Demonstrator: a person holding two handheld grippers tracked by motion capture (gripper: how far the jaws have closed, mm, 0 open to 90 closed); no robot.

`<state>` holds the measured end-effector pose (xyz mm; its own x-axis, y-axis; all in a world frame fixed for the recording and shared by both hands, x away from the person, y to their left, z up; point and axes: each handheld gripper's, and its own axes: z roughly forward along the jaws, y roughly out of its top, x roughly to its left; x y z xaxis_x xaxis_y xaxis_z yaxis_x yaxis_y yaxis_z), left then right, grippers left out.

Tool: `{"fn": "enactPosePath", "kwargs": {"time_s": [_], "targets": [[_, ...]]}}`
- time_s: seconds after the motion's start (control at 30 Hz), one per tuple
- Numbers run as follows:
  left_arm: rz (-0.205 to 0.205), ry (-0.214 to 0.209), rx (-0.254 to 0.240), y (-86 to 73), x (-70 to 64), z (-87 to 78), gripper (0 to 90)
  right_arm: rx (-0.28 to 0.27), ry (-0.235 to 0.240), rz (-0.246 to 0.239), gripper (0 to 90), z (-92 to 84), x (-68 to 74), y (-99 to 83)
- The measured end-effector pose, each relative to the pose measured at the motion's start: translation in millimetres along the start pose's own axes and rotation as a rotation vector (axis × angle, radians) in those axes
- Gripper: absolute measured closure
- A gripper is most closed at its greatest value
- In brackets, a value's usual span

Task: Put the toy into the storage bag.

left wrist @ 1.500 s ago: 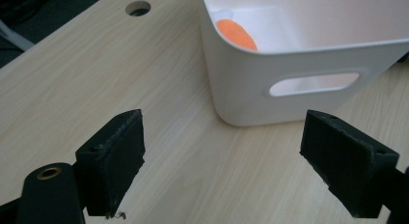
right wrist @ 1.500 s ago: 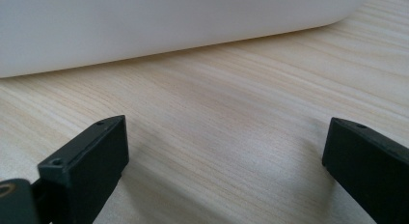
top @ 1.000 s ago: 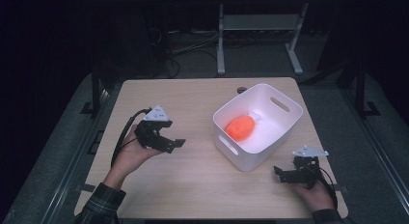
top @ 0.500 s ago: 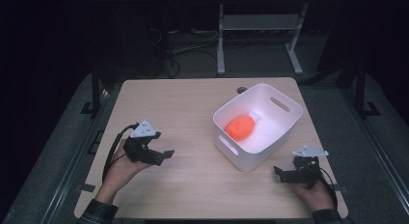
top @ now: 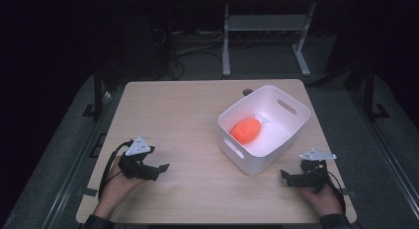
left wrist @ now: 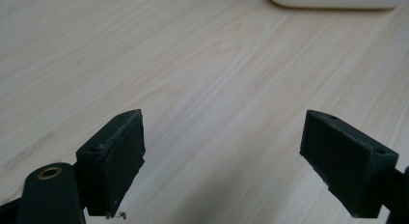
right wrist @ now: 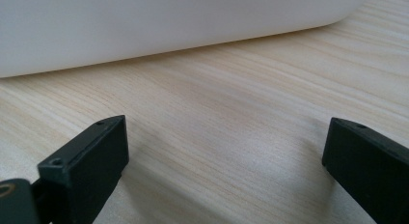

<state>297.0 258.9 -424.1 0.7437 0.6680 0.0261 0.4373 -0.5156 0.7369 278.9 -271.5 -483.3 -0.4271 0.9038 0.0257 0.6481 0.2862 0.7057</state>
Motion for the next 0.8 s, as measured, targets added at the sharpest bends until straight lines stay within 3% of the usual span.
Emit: {"fn": "enactPosePath", "kwargs": {"time_s": [0.2, 0.43, 0.67, 0.8], "targets": [[-0.036, 0.012, 0.03, -22.5, 1.9, 5.9, 14.9, 0.0, 0.0, 0.0, 1.9, 0.0, 0.1, 0.0], [-0.036, 0.037, 0.108, -42.3, 5.8, 17.3, 14.8, 0.0, 0.0, 0.0, 1.9, 0.0, 0.0, 0.0], [-0.052, 0.028, 0.023, -52.4, 7.8, 18.7, 12.9, 0.002, -0.001, 0.004, 2.0, -0.7, 0.5, -0.4], [-0.051, 0.029, 0.022, -52.4, 7.7, 18.8, 13.0, 0.002, -0.001, 0.004, 2.0, -0.7, 0.5, -0.5]]}}
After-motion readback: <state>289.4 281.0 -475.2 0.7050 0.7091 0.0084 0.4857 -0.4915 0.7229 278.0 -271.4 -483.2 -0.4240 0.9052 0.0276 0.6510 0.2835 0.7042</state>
